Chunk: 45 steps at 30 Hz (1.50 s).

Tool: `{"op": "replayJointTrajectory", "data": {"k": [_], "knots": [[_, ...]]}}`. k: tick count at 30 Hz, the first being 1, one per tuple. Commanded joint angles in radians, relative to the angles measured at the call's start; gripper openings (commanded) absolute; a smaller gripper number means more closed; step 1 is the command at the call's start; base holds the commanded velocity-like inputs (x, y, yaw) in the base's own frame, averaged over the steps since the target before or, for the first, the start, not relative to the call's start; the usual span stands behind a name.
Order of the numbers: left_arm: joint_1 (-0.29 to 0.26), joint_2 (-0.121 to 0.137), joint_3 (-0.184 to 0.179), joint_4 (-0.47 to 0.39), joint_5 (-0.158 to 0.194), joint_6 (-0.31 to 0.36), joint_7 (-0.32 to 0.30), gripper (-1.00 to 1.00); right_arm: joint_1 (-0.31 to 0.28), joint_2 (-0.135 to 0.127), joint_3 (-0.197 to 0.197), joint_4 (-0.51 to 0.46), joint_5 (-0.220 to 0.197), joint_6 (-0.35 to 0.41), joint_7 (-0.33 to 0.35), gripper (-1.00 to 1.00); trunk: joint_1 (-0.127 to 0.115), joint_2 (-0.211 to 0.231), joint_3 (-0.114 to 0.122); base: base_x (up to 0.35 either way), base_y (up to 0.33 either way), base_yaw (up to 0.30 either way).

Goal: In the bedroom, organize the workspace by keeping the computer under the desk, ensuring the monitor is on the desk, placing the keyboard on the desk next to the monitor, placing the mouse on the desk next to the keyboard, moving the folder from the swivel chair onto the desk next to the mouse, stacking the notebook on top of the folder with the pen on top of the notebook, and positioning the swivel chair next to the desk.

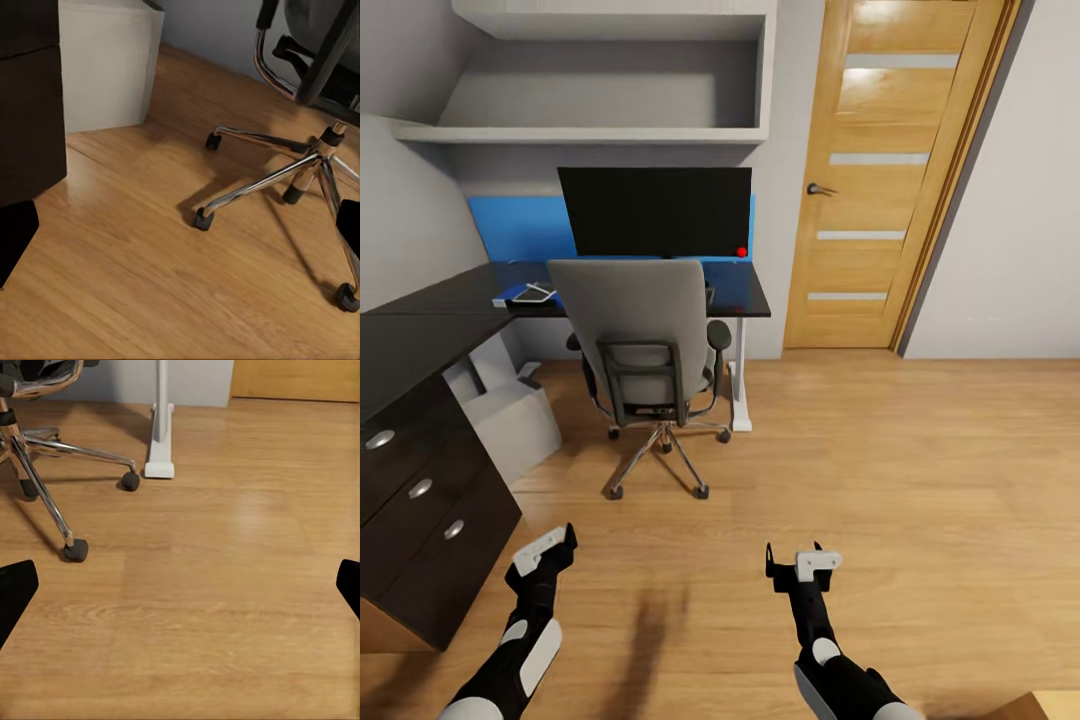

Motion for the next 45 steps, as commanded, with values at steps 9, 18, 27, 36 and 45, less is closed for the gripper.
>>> {"op": "replayJointTrajectory", "data": {"k": [9,18,27,36,45], "knots": [[0.0,0.006,-0.022,0.068,-0.152,-0.002,0.003,1.0,-0.001,0.0,0.008,0.005,-0.012,-0.004,-0.005,1.0,-0.035,0.063,0.027,0.0,0.0,0.0],[0.0,0.002,-0.025,0.149,-0.193,-0.002,0.005,1.0,-0.001,0.0,0.007,0.006,-0.025,-0.002,-0.005,1.0,-0.069,0.126,0.056,0.0,0.0,0.0],[0.0,-0.009,-0.022,0.445,-0.196,-0.009,0.008,1.0,-0.001,0.004,0.01,0.08,-0.063,-0.005,-0.004,1.0,-0.104,0.189,0.084,0.0,0.0,0.0],[0.0,-0.005,-0.022,0.48,-0.197,-0.003,0.01,1.0,-0.001,0.006,0.011,0.152,-0.065,-0.005,-0.005,1.0,-0.138,0.252,0.112,0.0,0.0,0.0],[0.001,-0.003,-0.021,0.485,-0.198,-0.001,0.011,1.0,0.0,0.007,0.011,0.236,-0.066,-0.021,-0.005,1.0,-0.173,0.315,0.14,0.0,0.0,0.0]]}}
